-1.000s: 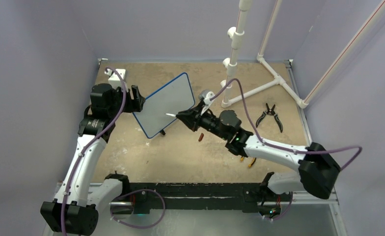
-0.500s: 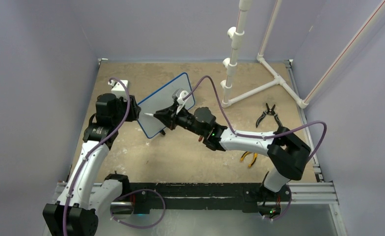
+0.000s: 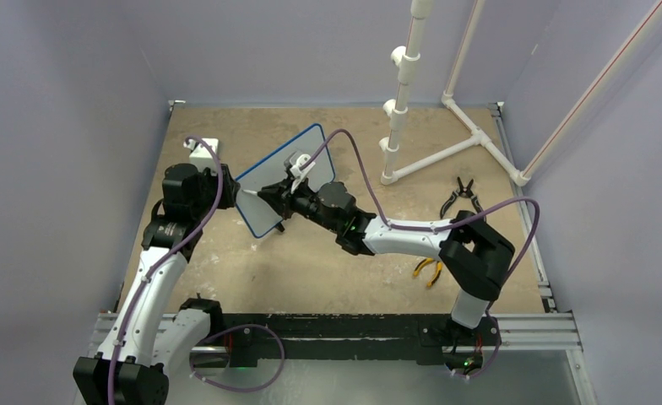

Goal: Write a sentence on the whiteboard

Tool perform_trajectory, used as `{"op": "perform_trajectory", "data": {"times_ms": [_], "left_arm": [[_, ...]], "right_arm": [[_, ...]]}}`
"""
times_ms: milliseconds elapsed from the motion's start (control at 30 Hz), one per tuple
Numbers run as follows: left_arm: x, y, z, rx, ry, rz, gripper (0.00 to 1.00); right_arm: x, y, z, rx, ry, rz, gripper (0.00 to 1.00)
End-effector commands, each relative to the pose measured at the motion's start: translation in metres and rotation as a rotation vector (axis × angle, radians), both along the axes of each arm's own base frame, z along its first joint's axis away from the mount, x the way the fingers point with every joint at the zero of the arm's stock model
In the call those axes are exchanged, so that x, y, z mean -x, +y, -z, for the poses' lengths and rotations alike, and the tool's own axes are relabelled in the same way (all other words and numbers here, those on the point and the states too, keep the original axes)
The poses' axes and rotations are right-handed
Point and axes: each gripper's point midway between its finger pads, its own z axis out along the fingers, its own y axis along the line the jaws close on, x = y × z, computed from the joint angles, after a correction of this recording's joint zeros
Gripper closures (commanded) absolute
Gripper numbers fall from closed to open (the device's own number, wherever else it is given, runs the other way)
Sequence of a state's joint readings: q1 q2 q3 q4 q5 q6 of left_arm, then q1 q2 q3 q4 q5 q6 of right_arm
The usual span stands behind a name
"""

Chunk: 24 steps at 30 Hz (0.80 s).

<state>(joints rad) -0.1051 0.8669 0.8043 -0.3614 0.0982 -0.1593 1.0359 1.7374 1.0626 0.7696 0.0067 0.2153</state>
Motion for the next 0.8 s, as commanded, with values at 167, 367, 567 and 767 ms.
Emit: {"op": "perform_trajectory", "data": {"times_ms": [167,367,567,767], "left_arm": [[-0.007,0.005,-0.013,-0.011,-0.066,-0.017,0.83],[-0.007,0.004,-0.012,-0.010,-0.064,-0.013,0.84],[-0.007,0.004,-0.012,-0.011,-0.064,-0.010,0.85],[-0.007,0.004,-0.012,-0.013,-0.064,-0.010,0.86]], "right_arm": [[-0.006,0.010,-0.031,-0.062,-0.061,0.008,1.00],[-0.012,0.011,-0.024,-0.048,-0.046,0.034,1.00],[-0.018,0.007,-0.023,-0.056,-0.033,0.079,1.00],[-0.028,-0.005,-0.019,-0.055,-0.011,0.162,1.00]]}}
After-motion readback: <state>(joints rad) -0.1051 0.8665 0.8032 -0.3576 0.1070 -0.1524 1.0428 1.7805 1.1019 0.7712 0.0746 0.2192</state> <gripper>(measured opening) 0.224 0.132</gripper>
